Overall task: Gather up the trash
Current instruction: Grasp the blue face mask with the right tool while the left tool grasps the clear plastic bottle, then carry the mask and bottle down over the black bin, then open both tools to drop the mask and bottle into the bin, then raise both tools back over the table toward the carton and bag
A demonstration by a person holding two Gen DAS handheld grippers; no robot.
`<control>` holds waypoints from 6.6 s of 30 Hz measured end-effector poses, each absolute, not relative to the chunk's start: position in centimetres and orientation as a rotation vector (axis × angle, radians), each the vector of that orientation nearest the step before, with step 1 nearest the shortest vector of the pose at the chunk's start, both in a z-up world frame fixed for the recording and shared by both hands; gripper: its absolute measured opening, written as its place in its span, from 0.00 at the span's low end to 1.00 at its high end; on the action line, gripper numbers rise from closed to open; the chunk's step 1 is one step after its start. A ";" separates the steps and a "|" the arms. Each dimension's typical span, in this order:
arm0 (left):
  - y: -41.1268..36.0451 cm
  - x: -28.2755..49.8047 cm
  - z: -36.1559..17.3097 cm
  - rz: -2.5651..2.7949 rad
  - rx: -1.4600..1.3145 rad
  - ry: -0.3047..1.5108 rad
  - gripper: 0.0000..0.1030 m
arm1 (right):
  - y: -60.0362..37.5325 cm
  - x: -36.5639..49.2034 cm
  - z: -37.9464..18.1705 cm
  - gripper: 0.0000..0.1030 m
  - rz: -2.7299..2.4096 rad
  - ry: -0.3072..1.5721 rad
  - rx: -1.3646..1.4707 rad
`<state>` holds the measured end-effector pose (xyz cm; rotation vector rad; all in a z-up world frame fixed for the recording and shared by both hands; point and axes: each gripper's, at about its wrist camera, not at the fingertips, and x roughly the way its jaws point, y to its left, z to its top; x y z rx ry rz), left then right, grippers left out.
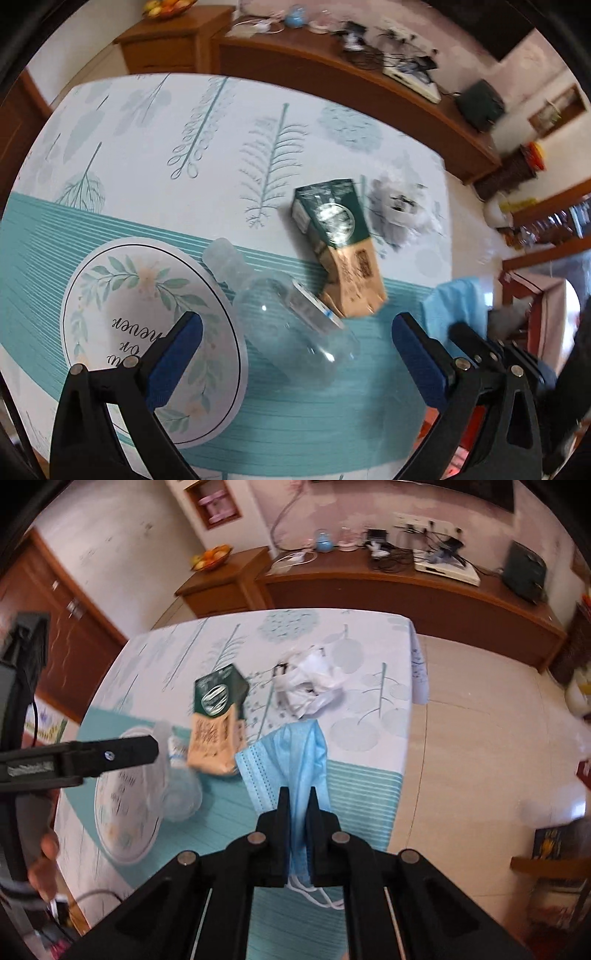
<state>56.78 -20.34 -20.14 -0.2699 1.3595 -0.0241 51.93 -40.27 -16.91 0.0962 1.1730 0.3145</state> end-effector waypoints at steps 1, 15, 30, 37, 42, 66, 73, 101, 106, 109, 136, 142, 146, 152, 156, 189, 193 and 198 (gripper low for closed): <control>-20.3 57.0 -20.6 -0.008 -0.270 1.366 0.99 | -40.3 52.0 -17.1 0.06 0.311 1.173 0.109; -18.6 56.5 -24.9 0.020 -0.428 1.453 0.66 | -40.3 51.3 -19.4 0.06 0.323 1.235 0.185; -16.3 51.8 -21.7 -0.069 -0.386 1.376 0.54 | -38.3 48.7 -19.7 0.04 0.309 1.261 0.244; -14.3 46.0 -18.1 -0.145 -0.285 1.338 0.54 | -36.8 44.3 -18.3 0.04 0.298 1.246 0.284; -11.5 40.4 -15.7 -0.212 -0.244 1.314 0.54 | -34.6 38.6 -16.4 0.04 0.277 1.219 0.295; 0.3 13.2 -13.1 -0.584 0.021 1.335 0.54 | -20.0 6.8 -10.4 0.04 0.037 1.077 0.496; -1.0 7.7 -16.6 -0.661 0.077 1.431 0.54 | -19.6 1.3 -14.8 0.04 -0.013 1.203 0.550; -4.9 7.9 -54.2 -0.462 0.107 1.719 0.57 | -22.6 1.2 -56.1 0.08 -0.173 1.599 0.776; -4.0 7.2 -55.0 -0.438 0.149 1.704 0.63 | -22.4 1.7 -58.5 0.30 -0.209 1.608 0.836; -3.0 6.7 -54.8 -0.427 0.149 1.701 0.64 | -22.0 2.0 -58.5 0.58 -0.213 1.599 0.829; 1.5 6.9 -25.8 -0.382 0.009 1.322 0.85 | -21.1 0.9 -30.8 0.59 -0.049 1.338 0.602; 2.1 7.4 -14.8 -0.395 -0.007 1.156 0.86 | -21.7 2.3 -20.7 0.59 0.025 1.230 0.518; 2.4 8.0 -8.3 -0.389 -0.040 1.031 0.91 | -23.1 3.6 -14.9 0.59 0.049 1.133 0.488; 3.8 9.7 -1.6 -0.371 -0.118 0.896 0.95 | -24.6 5.3 -8.2 0.59 0.084 1.008 0.458; 4.5 11.5 1.6 -0.384 -0.114 0.833 0.95 | -24.6 6.8 -5.6 0.59 0.078 0.960 0.423; -4.5 32.0 5.6 -0.303 -0.017 0.793 0.97 | -31.7 29.4 0.7 0.59 0.096 0.867 0.305; -8.5 35.5 5.2 -0.264 -0.005 0.808 0.97 | -34.6 33.8 0.8 0.59 0.157 0.892 0.260; -12.9 40.5 2.9 -0.242 -0.028 0.870 0.98 | -38.2 39.3 -0.5 0.59 0.204 0.923 0.233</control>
